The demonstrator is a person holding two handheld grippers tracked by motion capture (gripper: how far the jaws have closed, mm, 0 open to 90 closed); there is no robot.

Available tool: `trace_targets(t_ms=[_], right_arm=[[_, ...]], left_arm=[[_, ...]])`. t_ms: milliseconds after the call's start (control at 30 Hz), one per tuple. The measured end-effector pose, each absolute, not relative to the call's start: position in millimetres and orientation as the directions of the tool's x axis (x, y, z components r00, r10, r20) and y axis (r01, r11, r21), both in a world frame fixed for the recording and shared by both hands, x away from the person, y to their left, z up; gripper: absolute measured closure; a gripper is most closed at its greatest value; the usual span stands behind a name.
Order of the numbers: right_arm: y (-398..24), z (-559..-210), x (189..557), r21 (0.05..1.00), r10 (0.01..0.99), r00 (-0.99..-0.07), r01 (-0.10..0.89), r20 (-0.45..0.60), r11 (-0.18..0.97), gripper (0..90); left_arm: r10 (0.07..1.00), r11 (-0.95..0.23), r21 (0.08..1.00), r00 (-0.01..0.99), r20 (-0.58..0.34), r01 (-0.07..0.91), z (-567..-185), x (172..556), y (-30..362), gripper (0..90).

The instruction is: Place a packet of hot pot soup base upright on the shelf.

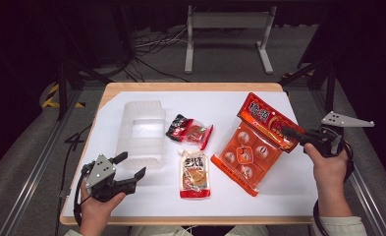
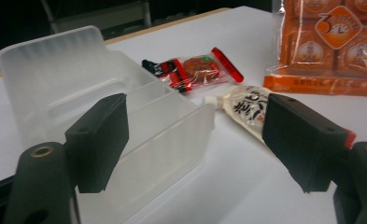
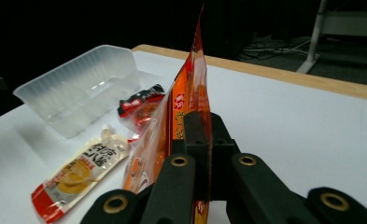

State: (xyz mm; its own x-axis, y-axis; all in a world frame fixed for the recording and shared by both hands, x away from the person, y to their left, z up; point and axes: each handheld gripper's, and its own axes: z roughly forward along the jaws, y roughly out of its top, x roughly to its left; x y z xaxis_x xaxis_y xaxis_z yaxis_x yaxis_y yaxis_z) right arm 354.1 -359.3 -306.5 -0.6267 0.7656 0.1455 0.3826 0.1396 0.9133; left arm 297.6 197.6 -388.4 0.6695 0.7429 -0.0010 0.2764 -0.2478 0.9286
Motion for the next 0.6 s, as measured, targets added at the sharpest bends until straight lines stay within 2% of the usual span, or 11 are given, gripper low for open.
trace_targets(t_ms=[167,300,600], right_arm=[[-344.7,-293.7,345.5,0.924,0.742,-0.661,0.344,0.115,0.164,90.0],[-333.8,-284.8,339.7,0.931,0.716,-0.691,0.317,0.097,0.179,90.0],[-313.1,-269.4,328.4,0.944,0.673,-0.737,0.26,0.057,0.205,90.0]], left_arm=[[0.723,-0.234,0.932,0.69,-0.024,0.277,-387.6,301.1,191.3,25.8],[0.766,-0.241,0.932,0.643,0.012,0.27,-385.6,302.4,185.1,28.3],[0.694,-0.205,0.937,0.717,-0.065,0.283,-387.3,313.4,173.8,32.8]])
